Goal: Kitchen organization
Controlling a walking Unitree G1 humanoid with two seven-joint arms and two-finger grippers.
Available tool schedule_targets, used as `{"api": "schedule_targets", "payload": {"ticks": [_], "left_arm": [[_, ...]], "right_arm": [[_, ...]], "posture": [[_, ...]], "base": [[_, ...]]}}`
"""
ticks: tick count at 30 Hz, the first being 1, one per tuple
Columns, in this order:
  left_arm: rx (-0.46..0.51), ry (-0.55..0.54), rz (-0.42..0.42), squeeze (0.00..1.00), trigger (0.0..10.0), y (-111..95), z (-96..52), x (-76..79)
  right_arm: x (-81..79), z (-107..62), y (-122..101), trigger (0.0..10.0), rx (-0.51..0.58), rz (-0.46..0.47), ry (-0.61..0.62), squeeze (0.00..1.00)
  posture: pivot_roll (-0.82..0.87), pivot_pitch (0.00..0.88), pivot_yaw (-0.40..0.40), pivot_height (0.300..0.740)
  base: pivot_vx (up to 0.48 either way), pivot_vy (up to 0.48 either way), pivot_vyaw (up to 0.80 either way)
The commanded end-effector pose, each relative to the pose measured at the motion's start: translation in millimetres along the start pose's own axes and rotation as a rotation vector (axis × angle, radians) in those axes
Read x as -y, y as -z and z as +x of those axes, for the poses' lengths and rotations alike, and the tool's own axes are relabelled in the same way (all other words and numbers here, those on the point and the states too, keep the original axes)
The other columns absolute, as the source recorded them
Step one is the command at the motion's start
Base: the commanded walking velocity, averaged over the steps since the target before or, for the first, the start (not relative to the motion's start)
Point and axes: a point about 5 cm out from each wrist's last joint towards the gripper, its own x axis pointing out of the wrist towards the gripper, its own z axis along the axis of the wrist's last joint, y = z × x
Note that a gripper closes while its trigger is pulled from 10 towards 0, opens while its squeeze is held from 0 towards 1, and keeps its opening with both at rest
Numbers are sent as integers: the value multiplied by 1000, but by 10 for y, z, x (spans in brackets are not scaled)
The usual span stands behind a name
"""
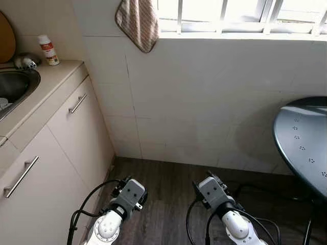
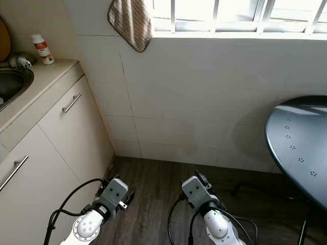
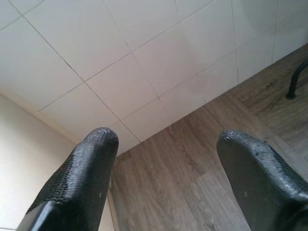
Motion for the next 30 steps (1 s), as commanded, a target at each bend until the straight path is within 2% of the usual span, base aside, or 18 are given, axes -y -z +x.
{"api": "schedule_targets", "payload": {"ticks": [1, 30], "left_arm": [[-5, -10, 4, 0, 10000, 24, 0, -34], [4, -10, -11, 0, 10000, -9, 46, -44]], "right_arm": [[9, 22, -17, 10000, 11, 10, 8, 0], [41, 73, -25, 10000, 17, 26, -3, 0]], "posture": [[22, 0, 18, 740], [20, 0, 16, 740]], "base": [[0, 0, 0], [0, 0, 0]]}}
